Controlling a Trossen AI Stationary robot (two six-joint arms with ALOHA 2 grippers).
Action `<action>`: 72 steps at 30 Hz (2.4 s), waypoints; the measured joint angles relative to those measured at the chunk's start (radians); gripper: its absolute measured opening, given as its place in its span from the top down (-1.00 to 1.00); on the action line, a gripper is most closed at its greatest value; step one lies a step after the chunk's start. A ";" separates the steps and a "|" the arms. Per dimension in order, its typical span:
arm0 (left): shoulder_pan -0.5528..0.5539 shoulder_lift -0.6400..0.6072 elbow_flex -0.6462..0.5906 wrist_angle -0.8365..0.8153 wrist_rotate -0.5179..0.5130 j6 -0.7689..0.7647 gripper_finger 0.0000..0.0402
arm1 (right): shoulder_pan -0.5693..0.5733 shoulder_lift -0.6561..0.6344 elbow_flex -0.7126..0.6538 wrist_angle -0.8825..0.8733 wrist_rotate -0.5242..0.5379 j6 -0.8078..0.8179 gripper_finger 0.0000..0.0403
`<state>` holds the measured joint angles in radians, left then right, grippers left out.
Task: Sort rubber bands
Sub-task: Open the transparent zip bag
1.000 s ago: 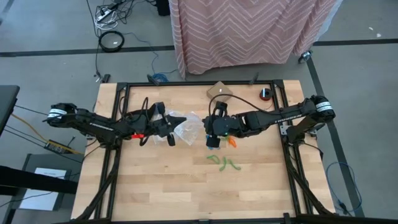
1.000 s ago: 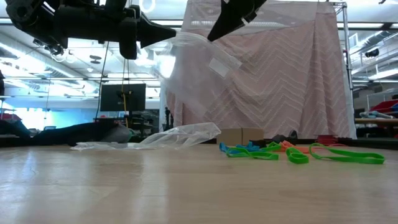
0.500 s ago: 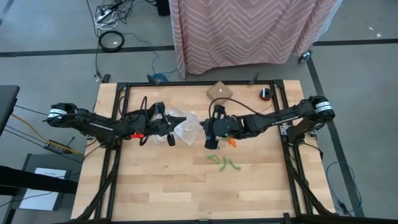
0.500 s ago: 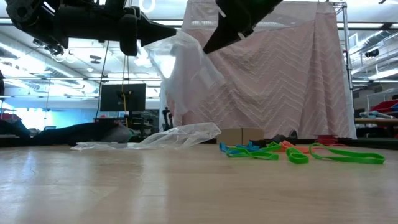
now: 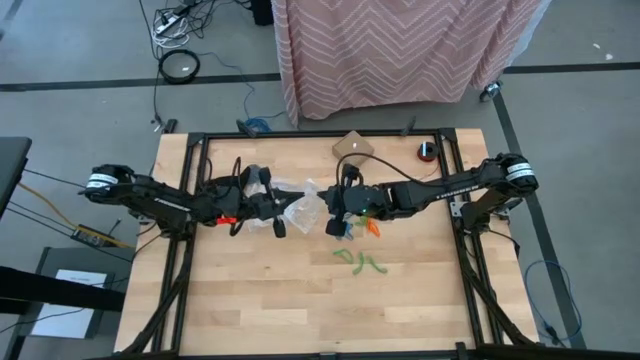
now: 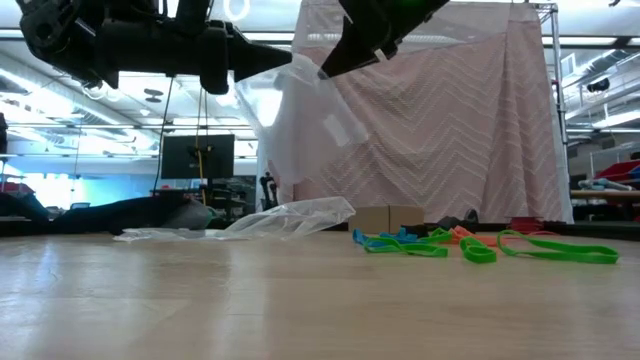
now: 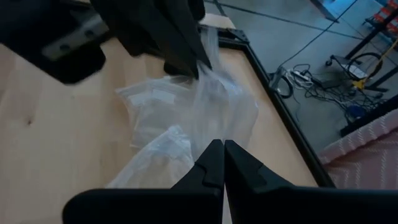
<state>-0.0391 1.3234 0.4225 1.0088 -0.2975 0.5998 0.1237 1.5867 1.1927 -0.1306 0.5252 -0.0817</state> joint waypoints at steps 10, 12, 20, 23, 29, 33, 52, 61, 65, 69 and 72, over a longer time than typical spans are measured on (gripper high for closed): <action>0.000 0.007 0.001 -0.003 0.024 -0.056 1.00 | -0.020 0.000 0.000 0.030 0.048 0.030 1.00; 0.000 0.007 0.001 -0.005 0.031 -0.059 1.00 | -0.029 0.000 0.000 0.034 0.045 0.033 1.00; 0.000 0.008 0.014 -0.008 0.049 -0.088 1.00 | -0.054 0.048 0.001 0.096 0.022 0.031 1.00; 0.000 0.010 0.027 -0.013 0.048 -0.089 1.00 | -0.056 0.096 -0.001 0.118 0.002 0.021 1.00; 0.000 0.010 0.029 -0.053 0.041 -0.084 1.00 | -0.020 0.119 0.000 0.134 0.034 -0.029 1.00; 0.011 0.022 0.028 -0.093 0.036 -0.084 1.00 | 0.010 0.104 0.000 0.149 0.045 -0.054 1.00; 0.004 0.031 0.028 -0.005 0.048 -0.141 1.00 | 0.018 0.096 0.000 0.027 0.063 0.069 1.00; 0.002 0.031 0.028 -0.007 0.060 -0.182 1.00 | -0.013 0.096 0.000 0.021 0.059 0.037 0.78; 0.002 0.031 0.028 -0.014 0.061 -0.186 1.00 | -0.014 0.096 0.000 0.024 0.006 0.036 0.45; 0.002 0.031 0.028 -0.014 0.063 -0.189 1.00 | -0.010 0.096 0.000 0.037 0.002 0.033 0.07; 0.002 0.031 0.027 -0.014 0.064 -0.193 1.00 | -0.004 0.096 0.000 0.051 0.022 0.023 -0.21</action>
<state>-0.0376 1.3548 0.4500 0.9943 -0.2337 0.4068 0.1194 1.6829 1.1931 -0.0794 0.5476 -0.0585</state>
